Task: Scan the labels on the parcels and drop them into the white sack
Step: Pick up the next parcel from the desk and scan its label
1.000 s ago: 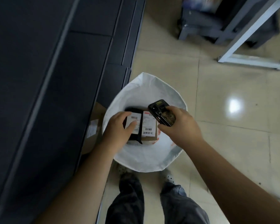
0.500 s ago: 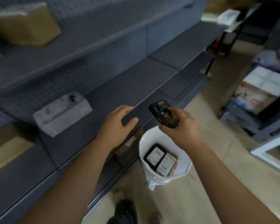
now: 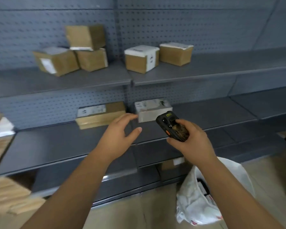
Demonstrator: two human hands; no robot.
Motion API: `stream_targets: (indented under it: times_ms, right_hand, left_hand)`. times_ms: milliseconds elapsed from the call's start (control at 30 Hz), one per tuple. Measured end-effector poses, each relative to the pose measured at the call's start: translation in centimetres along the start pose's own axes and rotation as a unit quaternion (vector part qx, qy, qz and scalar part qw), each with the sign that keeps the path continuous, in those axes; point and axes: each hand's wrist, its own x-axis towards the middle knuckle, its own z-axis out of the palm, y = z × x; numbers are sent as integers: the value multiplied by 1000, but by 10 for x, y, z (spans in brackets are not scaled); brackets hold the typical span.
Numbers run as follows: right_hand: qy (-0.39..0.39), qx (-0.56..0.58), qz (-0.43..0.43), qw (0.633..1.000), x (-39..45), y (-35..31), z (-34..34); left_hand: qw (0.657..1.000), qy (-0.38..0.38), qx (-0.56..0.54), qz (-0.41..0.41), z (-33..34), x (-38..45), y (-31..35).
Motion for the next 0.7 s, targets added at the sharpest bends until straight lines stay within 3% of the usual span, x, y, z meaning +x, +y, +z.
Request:
stream_targets:
  times_ms: [333,700]
  right_hand:
    - [-194,58,-149,968,-107,-221,215]
    - [-343,105,-315,879,-174,-444,405]
  left_hand:
    - [968,146,95,-180,-228,-250,-127]
    - [860,331,176,-345,-392,-437,-203]
